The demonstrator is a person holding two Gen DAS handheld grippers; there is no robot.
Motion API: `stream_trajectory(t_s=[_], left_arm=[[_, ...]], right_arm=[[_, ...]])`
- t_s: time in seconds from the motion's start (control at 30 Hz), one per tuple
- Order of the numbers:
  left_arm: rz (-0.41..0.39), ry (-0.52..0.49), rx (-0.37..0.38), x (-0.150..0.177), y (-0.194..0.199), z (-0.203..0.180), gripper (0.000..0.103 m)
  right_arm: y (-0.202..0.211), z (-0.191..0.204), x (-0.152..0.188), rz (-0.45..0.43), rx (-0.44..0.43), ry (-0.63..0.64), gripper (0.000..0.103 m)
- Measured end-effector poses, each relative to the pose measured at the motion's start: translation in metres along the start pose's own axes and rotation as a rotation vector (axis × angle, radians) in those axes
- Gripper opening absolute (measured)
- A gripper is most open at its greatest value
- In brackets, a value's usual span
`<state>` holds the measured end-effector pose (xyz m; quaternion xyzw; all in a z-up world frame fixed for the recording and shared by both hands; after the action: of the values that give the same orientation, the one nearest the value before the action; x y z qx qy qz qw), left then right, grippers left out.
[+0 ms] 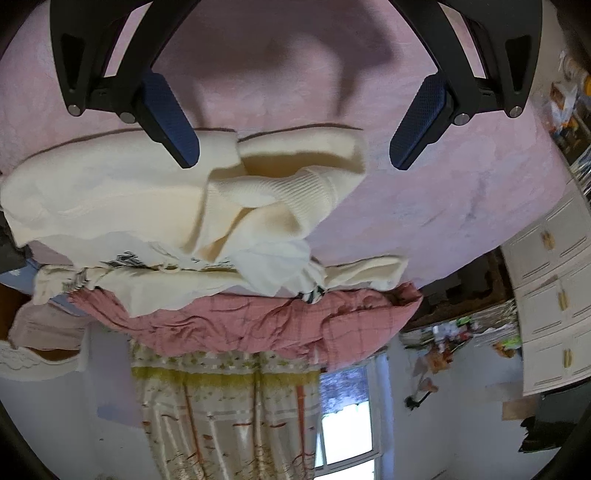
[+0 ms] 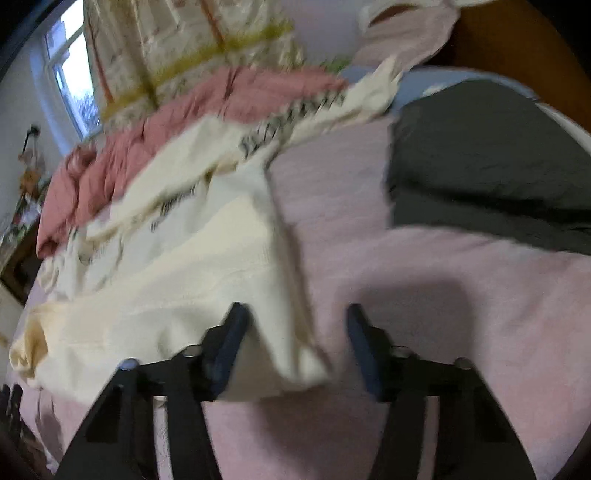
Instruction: Fold large clothes
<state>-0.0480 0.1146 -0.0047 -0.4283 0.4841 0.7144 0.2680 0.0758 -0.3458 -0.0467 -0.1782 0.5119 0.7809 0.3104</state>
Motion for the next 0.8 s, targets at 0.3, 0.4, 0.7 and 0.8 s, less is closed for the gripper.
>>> stream_trajectory(t_s=[0.3,0.4,0.7,0.8], left_arm=[[-0.127,0.133,-0.201,-0.016,0.024,0.065,0.103],[-0.057,0.02,-0.085,-0.029,0.008,0.074,0.103],[0.22,-0.219,0.271,-0.016,-0.078,0.021,0.099],[0.197,-0.244,0.28,-0.021,-0.089,0.006,0.059]], right_arm=[[0.041,0.015,-0.008,-0.298,0.336,0.148,0.004],[0.025,-0.013,-0.006,-0.173,0.235,0.002,0.004],[0.03,-0.022,-0.006,-0.134,0.169,-0.001,0.004],[0.03,-0.022,-0.005,-0.124,0.17,0.003,0.004]])
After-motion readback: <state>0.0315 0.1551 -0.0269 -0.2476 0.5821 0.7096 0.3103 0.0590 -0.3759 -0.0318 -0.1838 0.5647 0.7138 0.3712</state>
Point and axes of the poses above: each gripper's, at about its wrist camera, not at the fingertips, and y roughly against the way its jaws point, z to its left, x to its underside, the point moved 2 cm from there along -y, roughly the way its jaws point, and after that the axes turned 9 degrees about -x, right-handed, at the moved point
